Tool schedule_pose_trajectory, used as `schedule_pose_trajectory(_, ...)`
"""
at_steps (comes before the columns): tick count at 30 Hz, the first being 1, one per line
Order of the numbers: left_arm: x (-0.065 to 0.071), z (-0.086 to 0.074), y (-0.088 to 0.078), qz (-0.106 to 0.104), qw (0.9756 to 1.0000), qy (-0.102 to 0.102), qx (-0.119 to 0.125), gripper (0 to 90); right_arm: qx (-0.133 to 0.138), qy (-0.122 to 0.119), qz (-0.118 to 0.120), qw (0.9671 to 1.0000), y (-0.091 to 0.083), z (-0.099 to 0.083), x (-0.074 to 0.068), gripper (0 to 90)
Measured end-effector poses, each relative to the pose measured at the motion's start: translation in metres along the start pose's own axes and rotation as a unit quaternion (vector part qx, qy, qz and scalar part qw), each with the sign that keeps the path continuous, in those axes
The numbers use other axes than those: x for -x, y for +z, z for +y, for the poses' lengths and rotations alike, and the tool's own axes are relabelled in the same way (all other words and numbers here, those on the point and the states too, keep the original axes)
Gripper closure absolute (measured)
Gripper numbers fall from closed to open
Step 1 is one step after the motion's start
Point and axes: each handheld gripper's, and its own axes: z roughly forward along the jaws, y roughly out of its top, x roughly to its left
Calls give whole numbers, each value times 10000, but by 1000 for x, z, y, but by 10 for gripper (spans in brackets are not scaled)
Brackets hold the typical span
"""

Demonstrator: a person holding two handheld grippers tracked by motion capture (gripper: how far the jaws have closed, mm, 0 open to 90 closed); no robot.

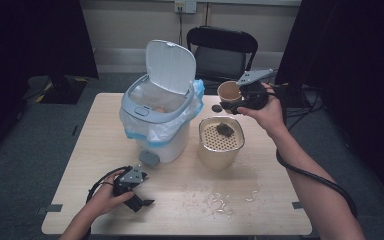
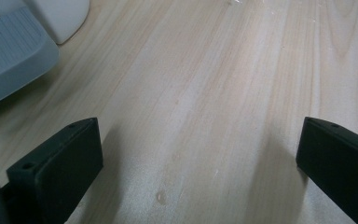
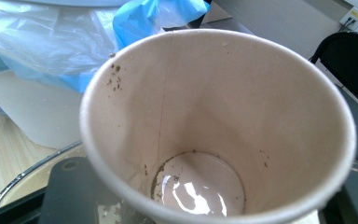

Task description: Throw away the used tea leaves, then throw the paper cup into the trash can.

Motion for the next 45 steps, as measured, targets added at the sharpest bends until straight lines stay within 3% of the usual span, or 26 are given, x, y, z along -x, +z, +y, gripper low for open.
schedule_pose_trajectory(19, 0, 0, 0, 1, 10000, -1, 2, 0, -4, -29, 264, 9996, -2, 19, -6, 314)
schedule_pose_trajectory(27, 0, 0, 0, 0, 10000, -1, -2, 0, 130, 31, 325, 9994, -5, 29, -5, 313)
schedule_pose_trajectory(45, 0, 0, 0, 1, 10000, 0, 0, 0, 129, -146, 422, 9989, -10, 58, -12, 312)
